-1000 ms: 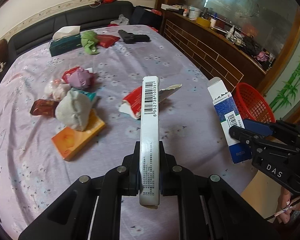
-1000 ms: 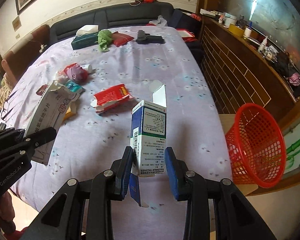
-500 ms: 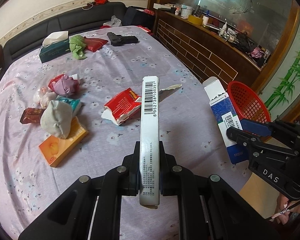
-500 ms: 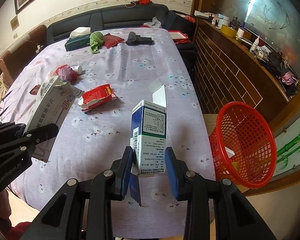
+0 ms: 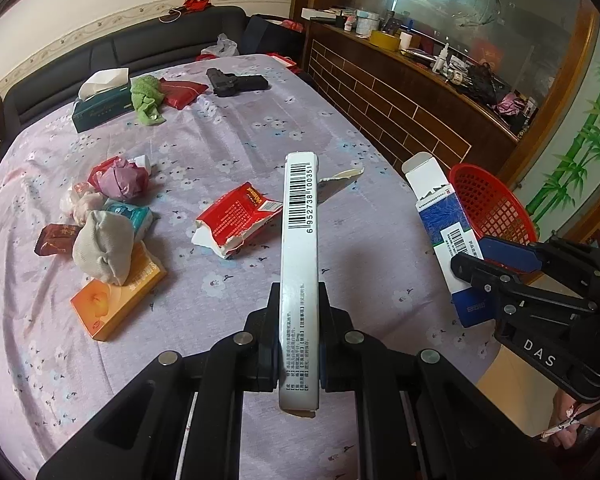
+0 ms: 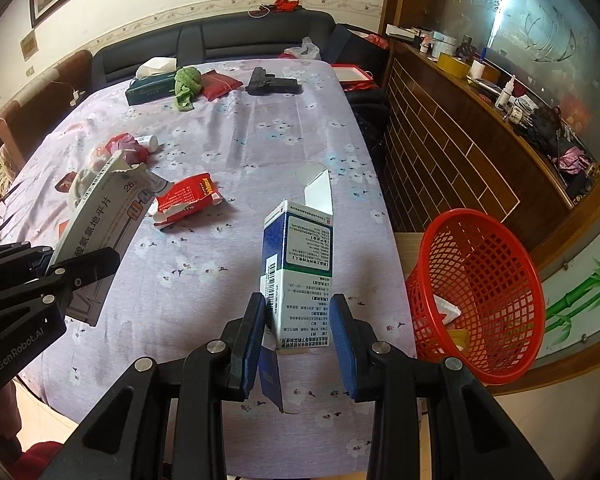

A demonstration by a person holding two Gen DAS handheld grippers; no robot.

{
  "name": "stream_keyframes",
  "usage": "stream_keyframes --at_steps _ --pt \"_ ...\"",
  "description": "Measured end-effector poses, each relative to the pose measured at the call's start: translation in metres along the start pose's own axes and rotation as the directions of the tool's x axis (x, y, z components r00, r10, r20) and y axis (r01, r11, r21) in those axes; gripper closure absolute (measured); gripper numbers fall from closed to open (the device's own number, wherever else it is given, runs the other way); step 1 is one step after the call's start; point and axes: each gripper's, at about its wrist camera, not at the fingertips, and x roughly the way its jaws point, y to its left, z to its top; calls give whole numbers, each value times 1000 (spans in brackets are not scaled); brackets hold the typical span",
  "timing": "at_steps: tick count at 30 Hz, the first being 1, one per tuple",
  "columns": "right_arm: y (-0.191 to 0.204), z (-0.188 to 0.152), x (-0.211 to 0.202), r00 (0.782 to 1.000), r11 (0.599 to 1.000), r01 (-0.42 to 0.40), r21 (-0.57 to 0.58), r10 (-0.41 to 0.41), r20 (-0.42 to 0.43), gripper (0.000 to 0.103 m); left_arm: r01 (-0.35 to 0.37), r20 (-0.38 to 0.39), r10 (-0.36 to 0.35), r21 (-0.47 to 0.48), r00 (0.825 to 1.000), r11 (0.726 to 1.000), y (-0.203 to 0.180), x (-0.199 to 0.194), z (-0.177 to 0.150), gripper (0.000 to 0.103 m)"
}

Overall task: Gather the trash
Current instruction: 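Carry both boxes to the red basket and open both grippers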

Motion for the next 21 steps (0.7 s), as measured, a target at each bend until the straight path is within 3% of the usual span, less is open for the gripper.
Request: stream_keyframes --at_steps 21 --pt "-25 -13 -5 1000 998 21 59 -21 -3 68 27 -14 -26 51 1000 998 -25 6 0 91"
